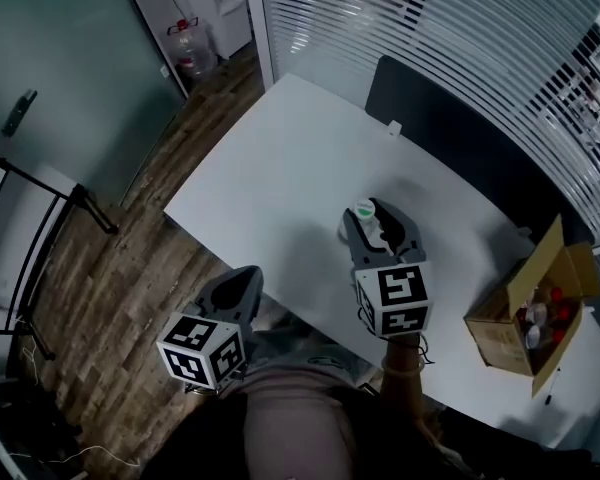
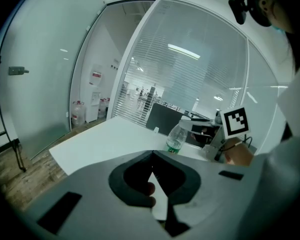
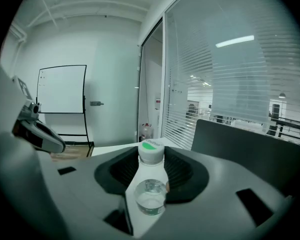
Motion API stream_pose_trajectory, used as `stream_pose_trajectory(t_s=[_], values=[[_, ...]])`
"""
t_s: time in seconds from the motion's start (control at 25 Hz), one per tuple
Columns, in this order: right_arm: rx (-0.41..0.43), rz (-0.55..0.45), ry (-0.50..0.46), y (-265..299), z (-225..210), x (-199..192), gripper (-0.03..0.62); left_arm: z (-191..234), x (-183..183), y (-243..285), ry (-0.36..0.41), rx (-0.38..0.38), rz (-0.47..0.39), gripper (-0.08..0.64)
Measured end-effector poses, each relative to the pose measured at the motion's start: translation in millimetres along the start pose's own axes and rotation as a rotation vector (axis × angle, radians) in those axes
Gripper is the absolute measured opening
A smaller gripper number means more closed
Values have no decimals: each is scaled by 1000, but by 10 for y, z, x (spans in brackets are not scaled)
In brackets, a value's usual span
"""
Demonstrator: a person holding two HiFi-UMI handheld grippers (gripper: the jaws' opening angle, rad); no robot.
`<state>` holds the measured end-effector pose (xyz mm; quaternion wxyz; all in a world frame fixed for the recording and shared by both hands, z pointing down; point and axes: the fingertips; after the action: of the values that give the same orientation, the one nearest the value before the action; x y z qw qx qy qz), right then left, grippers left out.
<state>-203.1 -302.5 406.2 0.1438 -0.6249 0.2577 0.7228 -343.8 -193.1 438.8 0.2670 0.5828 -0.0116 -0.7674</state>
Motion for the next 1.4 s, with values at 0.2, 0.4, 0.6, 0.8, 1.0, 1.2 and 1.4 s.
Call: stream_pose_trajectory(t_s=[0.2, 0.4, 0.6, 0.8, 1.0, 1.2, 1.4], values=[[19, 13, -1, 113, 104, -92, 173, 108, -34, -64, -7, 26, 6, 9], [29, 27, -3, 161, 202, -199, 172, 169, -65, -119, -10, 40, 11, 9], [29, 38, 15, 171, 231, -289, 173, 181, -96, -111, -8, 37, 24, 9], [21, 53, 25, 165, 221, -387, 172, 147, -114, -68, -4, 21, 36, 9], [16, 46, 34, 151, 239, -444, 173, 106, -131, -18, 4, 4, 47, 9], [15, 41, 57, 130, 237, -499, 173, 64, -138, 32, 26, -6, 54, 9], [6, 42, 64, 76, 237, -527, 173, 34, -145, 43, 26, -26, 60, 9]])
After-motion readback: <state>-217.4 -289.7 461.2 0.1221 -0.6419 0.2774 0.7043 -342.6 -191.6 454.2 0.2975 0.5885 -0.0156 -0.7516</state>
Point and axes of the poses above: the fingertips, and each gripper's own axes: y forward along the fingers, z to its left, x out of its top, and after that the axes turned 10 degrees about -z, right-handed
